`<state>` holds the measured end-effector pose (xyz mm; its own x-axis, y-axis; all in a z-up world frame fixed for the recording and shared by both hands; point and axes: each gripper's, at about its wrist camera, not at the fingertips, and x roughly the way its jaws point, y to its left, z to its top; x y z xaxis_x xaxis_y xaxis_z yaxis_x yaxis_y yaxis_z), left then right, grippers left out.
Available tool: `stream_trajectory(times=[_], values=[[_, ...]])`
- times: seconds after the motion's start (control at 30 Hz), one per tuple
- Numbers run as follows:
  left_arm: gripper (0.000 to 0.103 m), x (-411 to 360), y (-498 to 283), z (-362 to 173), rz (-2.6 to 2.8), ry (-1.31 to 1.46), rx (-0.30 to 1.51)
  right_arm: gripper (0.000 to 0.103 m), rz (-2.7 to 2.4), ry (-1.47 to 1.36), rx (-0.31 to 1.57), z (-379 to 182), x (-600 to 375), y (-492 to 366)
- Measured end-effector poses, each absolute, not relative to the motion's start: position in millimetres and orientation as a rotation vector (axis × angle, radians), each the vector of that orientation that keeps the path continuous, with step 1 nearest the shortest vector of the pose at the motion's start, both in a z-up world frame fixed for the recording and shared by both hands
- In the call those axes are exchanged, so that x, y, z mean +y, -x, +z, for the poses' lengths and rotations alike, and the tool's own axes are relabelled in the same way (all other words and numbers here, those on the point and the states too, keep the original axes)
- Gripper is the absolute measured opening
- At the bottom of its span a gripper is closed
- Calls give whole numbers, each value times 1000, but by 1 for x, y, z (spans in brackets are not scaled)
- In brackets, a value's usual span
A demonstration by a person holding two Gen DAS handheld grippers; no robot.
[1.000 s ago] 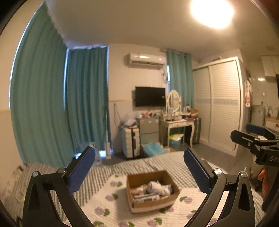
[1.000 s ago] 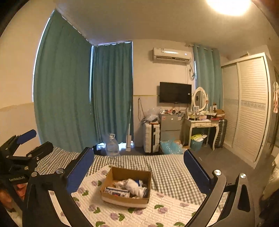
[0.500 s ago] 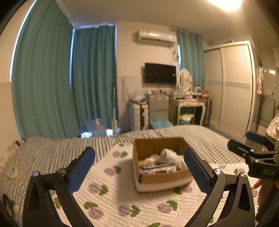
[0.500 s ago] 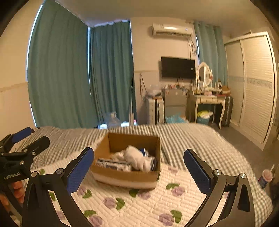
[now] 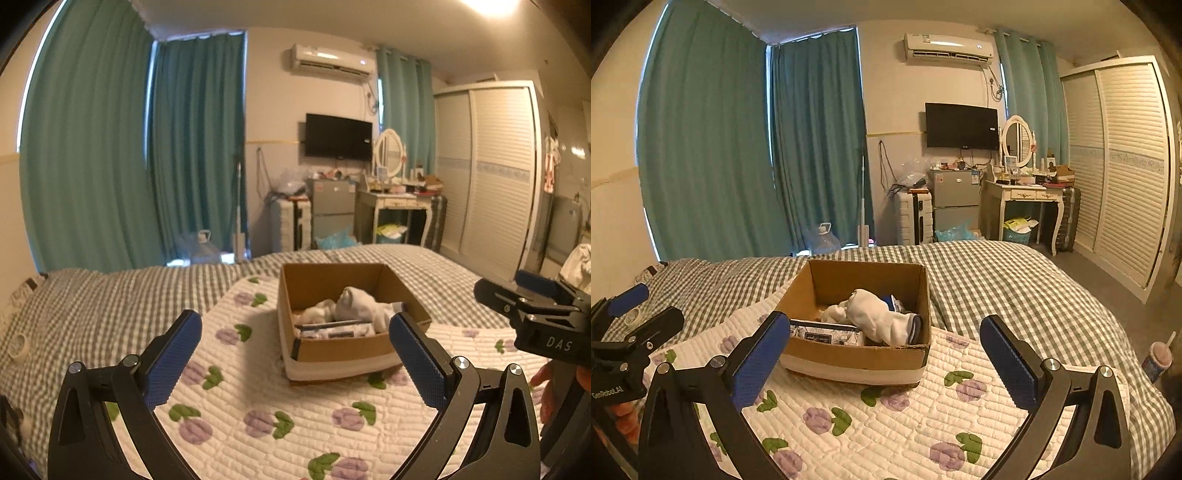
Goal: Organize soft objects
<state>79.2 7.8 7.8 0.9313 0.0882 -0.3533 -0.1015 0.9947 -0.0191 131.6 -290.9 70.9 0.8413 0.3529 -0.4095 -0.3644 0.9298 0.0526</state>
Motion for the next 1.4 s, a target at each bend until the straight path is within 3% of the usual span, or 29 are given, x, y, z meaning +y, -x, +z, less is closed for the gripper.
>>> stream_trajectory(times=[1.4], values=[[103,19,-84,3,90,57,387,103,388,76,439,71,-280,-123]])
